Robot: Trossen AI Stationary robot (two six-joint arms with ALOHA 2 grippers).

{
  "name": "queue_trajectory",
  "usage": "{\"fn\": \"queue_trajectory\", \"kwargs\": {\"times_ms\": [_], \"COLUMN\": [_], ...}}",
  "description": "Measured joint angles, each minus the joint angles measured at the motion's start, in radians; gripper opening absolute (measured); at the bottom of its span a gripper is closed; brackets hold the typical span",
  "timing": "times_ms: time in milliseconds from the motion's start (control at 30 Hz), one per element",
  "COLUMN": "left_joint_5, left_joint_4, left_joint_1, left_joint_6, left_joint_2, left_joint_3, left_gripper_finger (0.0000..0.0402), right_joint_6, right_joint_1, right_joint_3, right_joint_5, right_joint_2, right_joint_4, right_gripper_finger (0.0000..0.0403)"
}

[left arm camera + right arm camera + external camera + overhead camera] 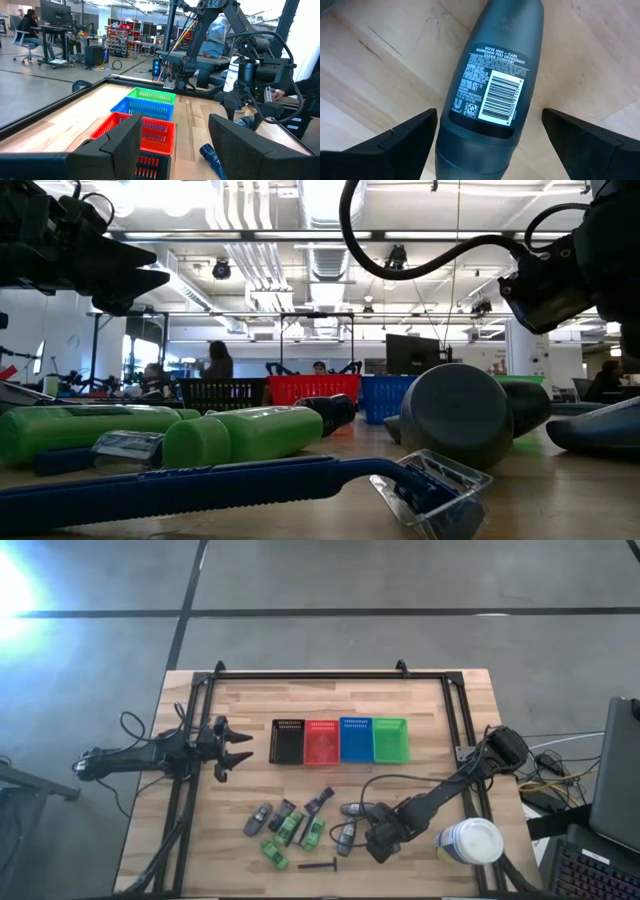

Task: Pick & Place Travel size toiletries
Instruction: Put the black deodorant into the green basket

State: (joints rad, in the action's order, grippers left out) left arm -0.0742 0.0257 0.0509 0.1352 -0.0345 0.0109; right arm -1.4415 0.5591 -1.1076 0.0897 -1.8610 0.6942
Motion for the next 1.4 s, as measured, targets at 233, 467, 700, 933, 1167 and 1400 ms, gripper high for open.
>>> {"fn": "queue_trajectory", "kwargs": {"times_ms": [233,467,700,933,1167,1400], "left_joint_5": [0.0,-0.001,-0.003,-0.003,-0.003,-0.002], "left_joint_4": [0.0,0.0,0.0,0.0,0.0,0.0], "left_joint_1": [0.0,0.0,0.0,0.0,0.0,0.0], "left_joint_6": [0.0,0.0,0.0,0.0,0.0,0.0], "left_joint_2": [0.0,0.0,0.0,0.0,0.0,0.0], "left_joint_3": [0.0,0.0,0.0,0.0,0.0,0.0], "left_gripper_finger": [0.0234,0.0234,0.0234,0.0234,0.0234,0.0234], "right_joint_6": [-0.065,-0.068,0.026,0.082,0.127,0.098], "right_joint_1": [0.0,-0.001,-0.001,-0.001,-0.001,-0.001], "right_joint_3": [0.0,0.011,0.014,0.016,0.005,0.003], "right_joint_5": [-0.063,-0.078,-0.078,-0.072,-0.067,-0.067], "right_joint_2": [-0.001,0.0,-0.001,0.0,0.0,0.0], "right_joint_4": [0.024,0.053,0.091,0.088,0.085,0.093], "right_gripper_finger": [0.0363,0.0363,0.0363,0.0363,0.0363,0.0363]}}
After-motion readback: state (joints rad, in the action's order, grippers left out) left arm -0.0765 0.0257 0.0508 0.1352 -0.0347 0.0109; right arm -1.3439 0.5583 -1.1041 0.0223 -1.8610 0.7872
